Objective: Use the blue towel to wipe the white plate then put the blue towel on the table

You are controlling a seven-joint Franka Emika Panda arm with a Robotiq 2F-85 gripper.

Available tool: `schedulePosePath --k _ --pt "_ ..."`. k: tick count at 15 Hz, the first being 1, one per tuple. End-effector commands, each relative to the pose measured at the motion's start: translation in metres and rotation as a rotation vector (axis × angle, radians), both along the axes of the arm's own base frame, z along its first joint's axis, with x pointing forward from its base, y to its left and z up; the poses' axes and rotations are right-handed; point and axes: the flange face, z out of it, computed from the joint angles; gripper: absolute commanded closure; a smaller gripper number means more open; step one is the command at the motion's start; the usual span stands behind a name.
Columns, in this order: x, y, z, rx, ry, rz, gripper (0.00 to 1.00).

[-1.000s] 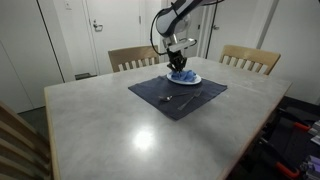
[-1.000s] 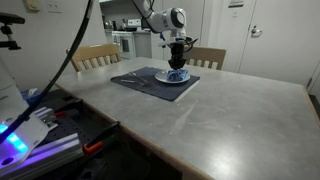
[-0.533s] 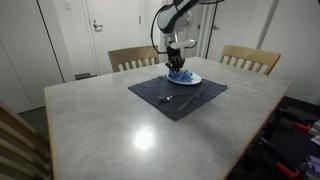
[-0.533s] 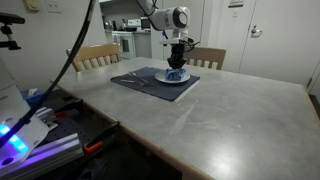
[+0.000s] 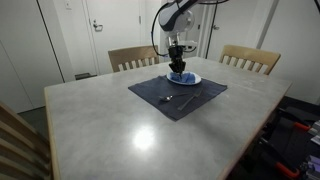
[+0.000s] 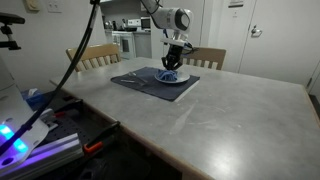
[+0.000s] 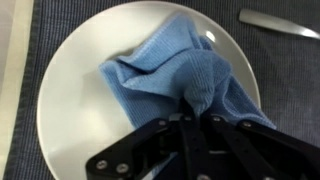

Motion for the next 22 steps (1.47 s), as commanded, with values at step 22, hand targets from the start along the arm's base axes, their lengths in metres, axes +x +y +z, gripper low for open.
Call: schedulePosePath --k 22 --pt "0.012 -0.027 -0.014 -0.413 0.007 -0.495 0.98"
